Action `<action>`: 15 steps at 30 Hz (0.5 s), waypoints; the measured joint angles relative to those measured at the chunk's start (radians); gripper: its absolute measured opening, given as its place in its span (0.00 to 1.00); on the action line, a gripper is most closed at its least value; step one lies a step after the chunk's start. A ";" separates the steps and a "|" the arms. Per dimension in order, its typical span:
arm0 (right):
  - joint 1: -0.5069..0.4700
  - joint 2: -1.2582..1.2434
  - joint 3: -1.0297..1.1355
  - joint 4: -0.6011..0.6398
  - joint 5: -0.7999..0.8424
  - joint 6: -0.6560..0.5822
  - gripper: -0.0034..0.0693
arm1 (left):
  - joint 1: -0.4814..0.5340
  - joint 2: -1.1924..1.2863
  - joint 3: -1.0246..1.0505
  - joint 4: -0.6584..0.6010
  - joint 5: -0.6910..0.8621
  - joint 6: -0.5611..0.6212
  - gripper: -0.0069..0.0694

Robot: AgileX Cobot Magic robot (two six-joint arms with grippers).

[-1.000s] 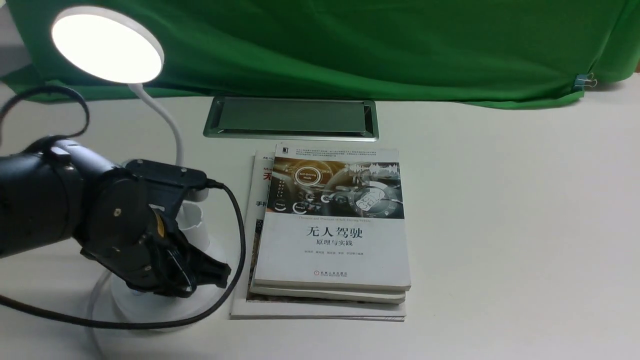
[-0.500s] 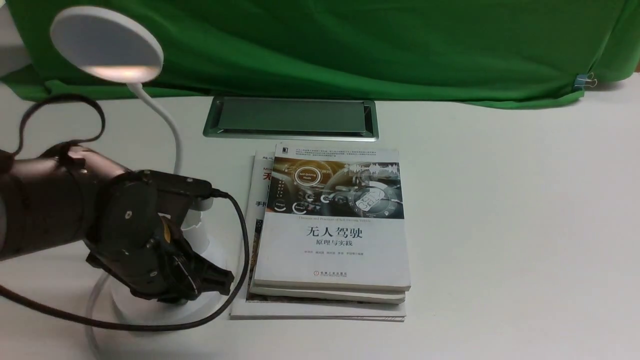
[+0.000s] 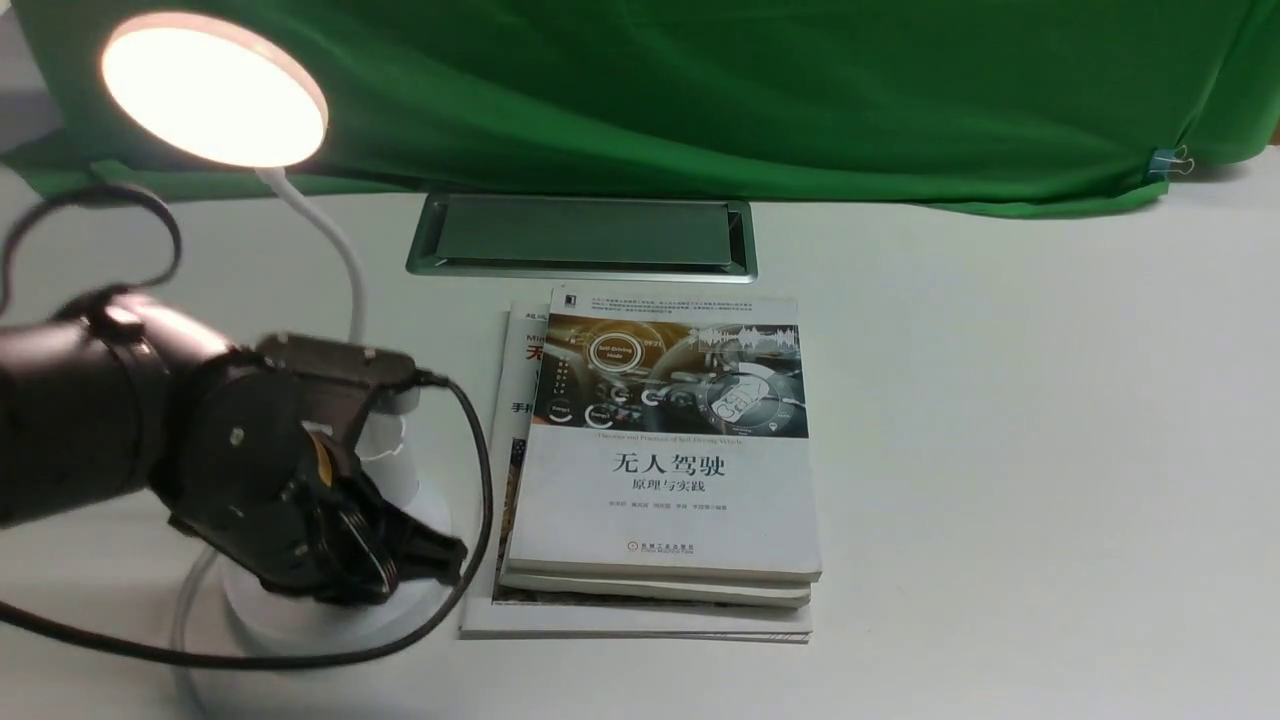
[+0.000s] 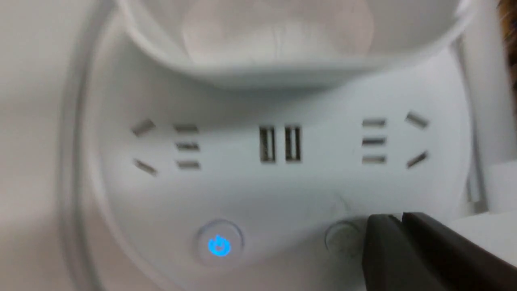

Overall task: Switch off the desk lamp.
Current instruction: Use the left arm to press the button switch on the lamp holder

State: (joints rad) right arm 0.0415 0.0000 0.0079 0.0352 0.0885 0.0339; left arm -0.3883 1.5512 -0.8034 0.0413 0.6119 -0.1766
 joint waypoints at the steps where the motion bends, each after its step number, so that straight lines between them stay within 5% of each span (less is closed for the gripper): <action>1: 0.000 0.000 0.000 0.000 0.000 0.000 0.10 | 0.000 0.000 0.003 -0.001 -0.015 0.000 0.12; 15: 0.000 0.000 0.000 0.000 0.000 0.000 0.10 | 0.009 -0.122 0.014 -0.004 0.008 0.003 0.12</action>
State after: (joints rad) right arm 0.0415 0.0000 0.0079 0.0352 0.0885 0.0339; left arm -0.3792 1.4293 -0.7897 0.0372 0.6199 -0.1737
